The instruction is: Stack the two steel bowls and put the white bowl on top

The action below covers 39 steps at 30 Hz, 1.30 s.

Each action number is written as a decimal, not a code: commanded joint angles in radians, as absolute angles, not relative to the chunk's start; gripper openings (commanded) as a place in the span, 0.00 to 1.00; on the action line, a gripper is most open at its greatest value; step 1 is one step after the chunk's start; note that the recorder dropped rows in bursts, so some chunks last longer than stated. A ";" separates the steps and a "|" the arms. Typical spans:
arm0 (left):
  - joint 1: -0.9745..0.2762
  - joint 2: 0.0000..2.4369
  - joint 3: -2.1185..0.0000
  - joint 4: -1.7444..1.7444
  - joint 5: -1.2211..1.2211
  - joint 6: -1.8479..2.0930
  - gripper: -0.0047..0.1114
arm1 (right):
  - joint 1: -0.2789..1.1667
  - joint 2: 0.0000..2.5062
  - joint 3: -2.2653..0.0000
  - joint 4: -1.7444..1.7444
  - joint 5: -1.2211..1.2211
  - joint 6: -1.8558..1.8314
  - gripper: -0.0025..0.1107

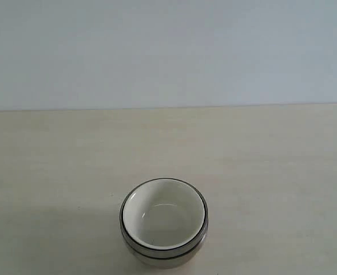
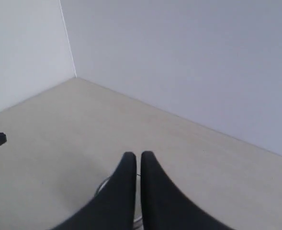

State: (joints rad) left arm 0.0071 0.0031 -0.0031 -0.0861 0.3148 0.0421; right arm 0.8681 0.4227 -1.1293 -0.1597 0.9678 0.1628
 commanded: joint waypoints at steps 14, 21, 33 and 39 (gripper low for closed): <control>0.002 0.000 0.000 -0.086 0.307 0.037 0.07 | 0.351 0.179 -1.128 0.278 0.885 -0.284 0.02; 0.002 0.000 0.000 -0.086 0.307 0.037 0.07 | 0.287 0.163 -1.128 0.254 0.895 -0.269 0.02; 0.002 0.000 0.000 -0.086 0.307 0.037 0.07 | 0.209 0.033 -1.128 0.304 0.826 -0.304 0.02; 0.002 0.000 0.000 -0.086 0.307 0.037 0.07 | 0.209 0.009 -1.071 0.304 0.800 -0.301 0.02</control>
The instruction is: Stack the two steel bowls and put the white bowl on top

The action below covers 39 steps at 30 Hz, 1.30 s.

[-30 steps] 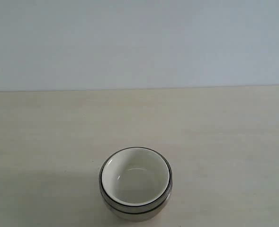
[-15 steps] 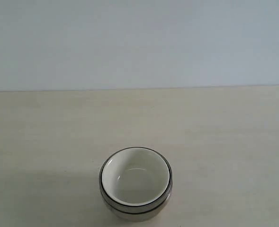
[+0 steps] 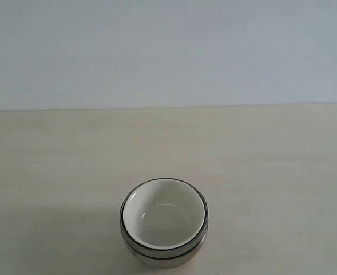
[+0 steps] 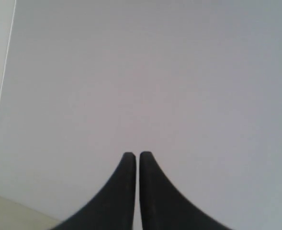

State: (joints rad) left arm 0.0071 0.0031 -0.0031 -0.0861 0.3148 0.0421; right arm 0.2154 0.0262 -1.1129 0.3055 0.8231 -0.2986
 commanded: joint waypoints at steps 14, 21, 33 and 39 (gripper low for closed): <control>0.002 0.000 0.000 -0.086 0.307 0.037 0.07 | 0.209 0.000 -0.674 0.300 0.431 -0.244 0.02; 0.002 0.000 0.000 -0.086 0.307 0.037 0.07 | 0.209 0.000 -0.423 0.302 0.161 -0.189 0.02; 0.002 0.000 0.000 -0.086 0.307 0.037 0.07 | 0.209 0.000 -0.050 0.304 0.000 -0.164 0.02; 0.002 0.000 0.000 -0.086 0.307 0.037 0.07 | 0.209 0.000 0.000 0.304 -0.006 -0.196 0.02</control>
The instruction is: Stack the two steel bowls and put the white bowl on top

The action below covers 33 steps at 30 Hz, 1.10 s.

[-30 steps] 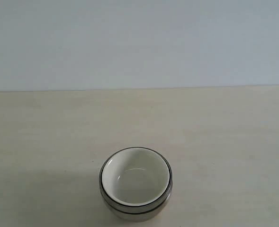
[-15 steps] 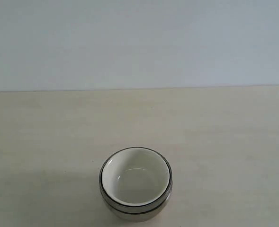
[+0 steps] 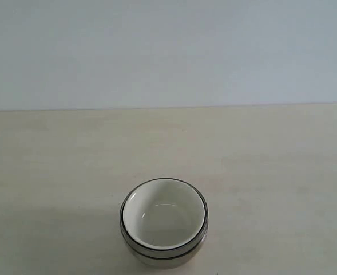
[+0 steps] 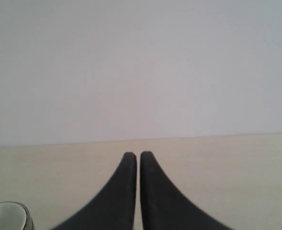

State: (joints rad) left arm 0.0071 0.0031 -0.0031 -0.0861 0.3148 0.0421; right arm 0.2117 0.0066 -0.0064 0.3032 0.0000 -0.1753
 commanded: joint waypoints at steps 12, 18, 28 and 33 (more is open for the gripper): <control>0.002 0.000 0.000 -0.086 0.307 0.037 0.07 | 0.209 0.000 0.000 0.304 0.027 -0.284 0.02; 0.002 0.000 0.000 -0.086 0.307 0.037 0.07 | 0.209 0.000 0.000 0.304 0.112 -0.322 0.02; 0.002 0.000 0.000 -0.086 0.307 0.037 0.07 | 0.209 0.000 0.000 0.304 0.147 -0.318 0.02; 0.002 0.000 0.000 -0.086 0.307 0.037 0.07 | 0.209 0.000 0.000 0.304 0.147 -0.264 0.02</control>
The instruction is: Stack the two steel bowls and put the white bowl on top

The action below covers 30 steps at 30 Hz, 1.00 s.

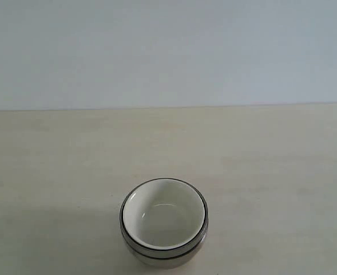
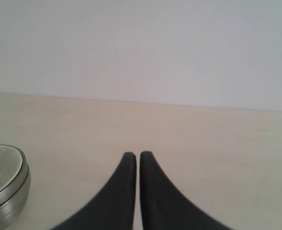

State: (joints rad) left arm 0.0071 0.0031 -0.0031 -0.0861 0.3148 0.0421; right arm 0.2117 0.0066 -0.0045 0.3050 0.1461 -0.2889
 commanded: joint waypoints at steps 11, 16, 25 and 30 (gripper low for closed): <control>0.002 0.000 0.000 -0.086 0.307 0.037 0.07 | 0.209 0.000 0.000 0.304 0.147 -0.264 0.02; 0.002 0.000 0.000 -0.086 0.307 0.037 0.07 | 0.209 0.000 0.000 0.304 0.147 -0.264 0.02; 0.002 0.000 0.000 -0.086 0.307 0.037 0.07 | 0.209 0.000 0.000 0.299 0.147 -0.264 0.02; 0.002 0.000 0.000 -0.086 0.307 0.037 0.07 | 0.209 0.000 0.000 0.090 0.147 -0.264 0.02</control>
State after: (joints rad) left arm 0.0071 0.0031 -0.0031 -0.0861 0.3148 0.0421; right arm 0.2117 0.0048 -0.0045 0.1356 0.1509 -0.2613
